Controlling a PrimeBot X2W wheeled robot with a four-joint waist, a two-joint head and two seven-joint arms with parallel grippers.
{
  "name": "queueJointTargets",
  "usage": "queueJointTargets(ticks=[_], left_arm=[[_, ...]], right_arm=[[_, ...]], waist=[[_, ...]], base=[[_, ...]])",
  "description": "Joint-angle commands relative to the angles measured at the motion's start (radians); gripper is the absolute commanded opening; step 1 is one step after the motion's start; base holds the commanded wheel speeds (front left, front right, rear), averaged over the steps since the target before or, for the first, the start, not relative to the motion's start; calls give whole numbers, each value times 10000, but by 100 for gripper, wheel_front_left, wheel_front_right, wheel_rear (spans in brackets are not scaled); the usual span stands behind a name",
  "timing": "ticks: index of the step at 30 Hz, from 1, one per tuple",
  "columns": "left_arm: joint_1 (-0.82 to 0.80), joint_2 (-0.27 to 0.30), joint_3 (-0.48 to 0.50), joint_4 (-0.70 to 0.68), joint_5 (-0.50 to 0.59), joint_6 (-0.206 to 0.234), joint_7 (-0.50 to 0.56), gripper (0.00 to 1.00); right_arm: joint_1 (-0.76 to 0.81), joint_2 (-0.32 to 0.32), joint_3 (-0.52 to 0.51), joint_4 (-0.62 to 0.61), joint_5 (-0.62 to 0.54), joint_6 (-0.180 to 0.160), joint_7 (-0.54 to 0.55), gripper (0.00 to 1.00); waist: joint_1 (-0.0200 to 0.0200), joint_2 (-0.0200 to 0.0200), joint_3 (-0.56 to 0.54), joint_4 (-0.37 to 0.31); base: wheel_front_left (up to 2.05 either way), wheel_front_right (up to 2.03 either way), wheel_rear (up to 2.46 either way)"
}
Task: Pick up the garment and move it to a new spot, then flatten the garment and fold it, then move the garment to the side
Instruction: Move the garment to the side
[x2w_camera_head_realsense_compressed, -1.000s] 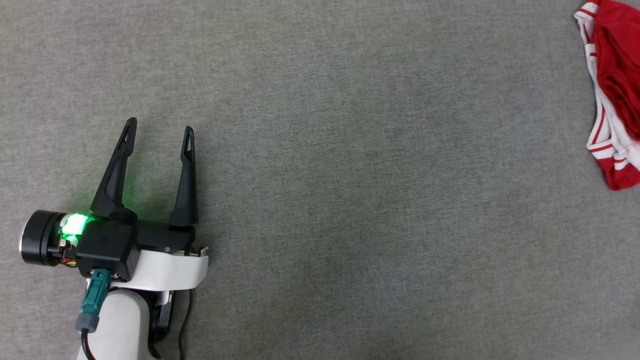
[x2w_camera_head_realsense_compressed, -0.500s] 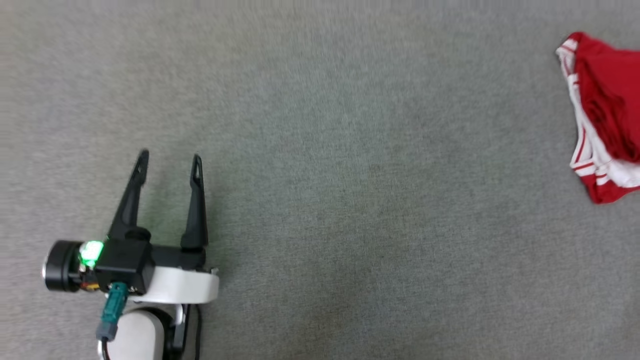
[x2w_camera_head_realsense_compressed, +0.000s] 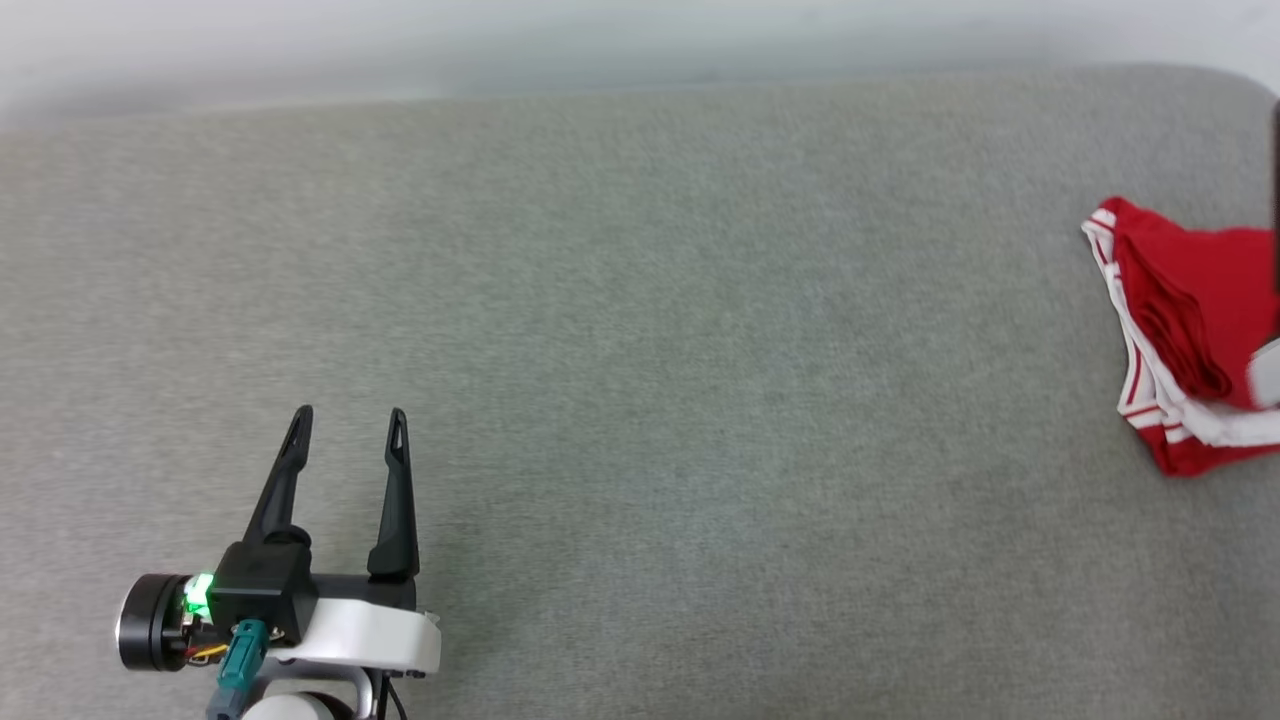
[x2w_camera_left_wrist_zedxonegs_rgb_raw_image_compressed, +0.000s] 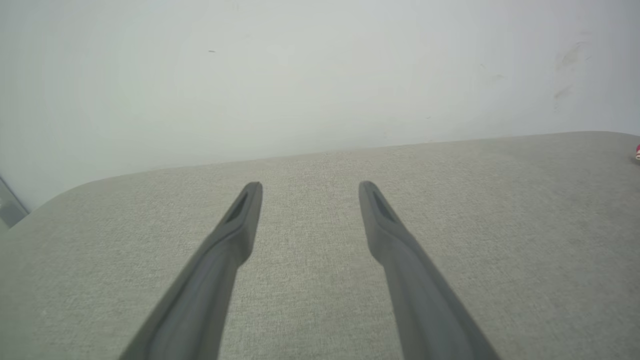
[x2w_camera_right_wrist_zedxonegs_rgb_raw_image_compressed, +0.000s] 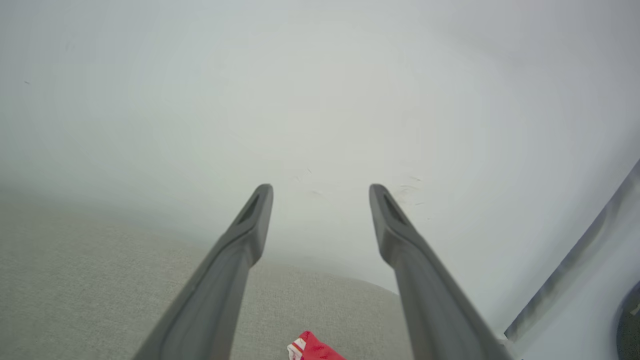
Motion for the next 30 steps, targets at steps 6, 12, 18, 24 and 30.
queueJointTargets(ticks=[6, 12, 18, 24, 30], left_arm=[[344, -106, 72, 217, -63, -50, -20, 100], [566, -169, 86, 476, -92, -90, -20, 100], [795, -260, 55, 661, -62, -79, -20, 100], [985, -320, 92, 935, -144, -182, -20, 100], [1206, -361, 68, 1110, -202, -362, -20, 100]], right_arm=[[1095, 1098, 247, -646, -411, -16, -948, 100], [2354, 2004, 524, -737, -760, -16, -1326, 100], [3495, 2744, 556, -714, -826, -15, -1445, 100], [4368, 3098, 504, -421, -723, -16, -1540, 100], [5103, 3279, 421, -309, -666, -16, -1618, 100]], waist=[[1, 0, -750, 594], [1, 0, -1198, 937], [1, 0, -1597, 1087], [1, 0, -2018, 1153], [1, 0, -2393, 1198]], base=[[0, 0, 0], [0, 0, 0], [0, 0, 0], [0, 0, 0], [0, 0, 0]])
